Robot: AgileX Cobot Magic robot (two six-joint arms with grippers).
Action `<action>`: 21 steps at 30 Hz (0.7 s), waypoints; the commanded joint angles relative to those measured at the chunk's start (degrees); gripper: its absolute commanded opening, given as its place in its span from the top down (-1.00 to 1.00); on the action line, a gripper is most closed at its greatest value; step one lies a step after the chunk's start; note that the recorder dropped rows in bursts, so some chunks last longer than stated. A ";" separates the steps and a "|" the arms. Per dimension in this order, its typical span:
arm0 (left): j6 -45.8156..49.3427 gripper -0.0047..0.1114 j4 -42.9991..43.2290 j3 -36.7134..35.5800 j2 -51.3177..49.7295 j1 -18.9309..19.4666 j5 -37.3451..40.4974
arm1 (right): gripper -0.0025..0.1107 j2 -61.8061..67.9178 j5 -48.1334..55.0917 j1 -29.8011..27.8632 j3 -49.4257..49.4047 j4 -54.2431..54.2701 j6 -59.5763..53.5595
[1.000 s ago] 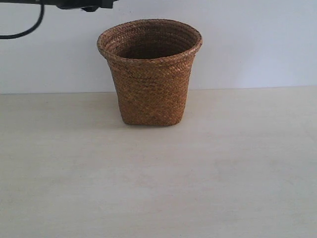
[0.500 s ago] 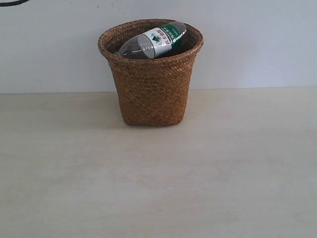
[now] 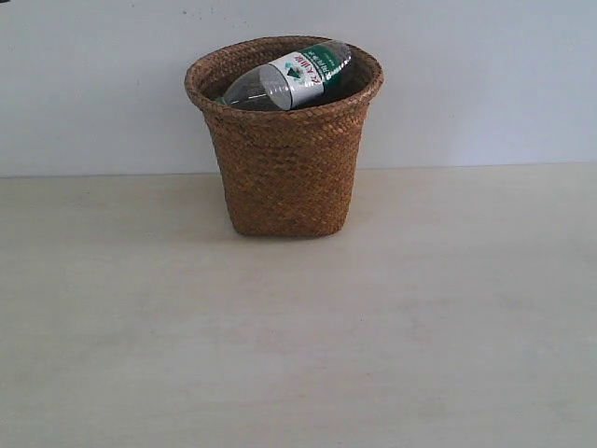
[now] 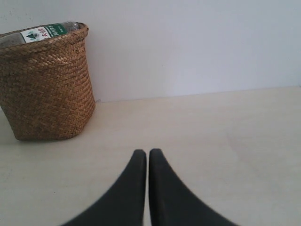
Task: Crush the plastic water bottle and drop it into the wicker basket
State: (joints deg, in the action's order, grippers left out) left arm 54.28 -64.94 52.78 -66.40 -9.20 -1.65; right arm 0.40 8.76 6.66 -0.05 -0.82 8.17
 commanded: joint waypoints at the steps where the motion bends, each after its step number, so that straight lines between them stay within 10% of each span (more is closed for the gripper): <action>1: -3.77 0.85 -0.56 -6.75 8.69 0.13 -5.14 | 0.96 -0.40 -0.47 -0.21 0.05 0.17 -0.12; 21: -14.84 0.85 -0.44 -24.63 34.50 0.00 -9.95 | 0.96 -0.40 -0.47 -0.21 0.05 0.17 -0.12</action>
State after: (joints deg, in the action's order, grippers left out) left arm 39.85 -65.08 28.45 -33.04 -9.20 -10.99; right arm 0.40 8.76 6.66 -0.05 -0.82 8.17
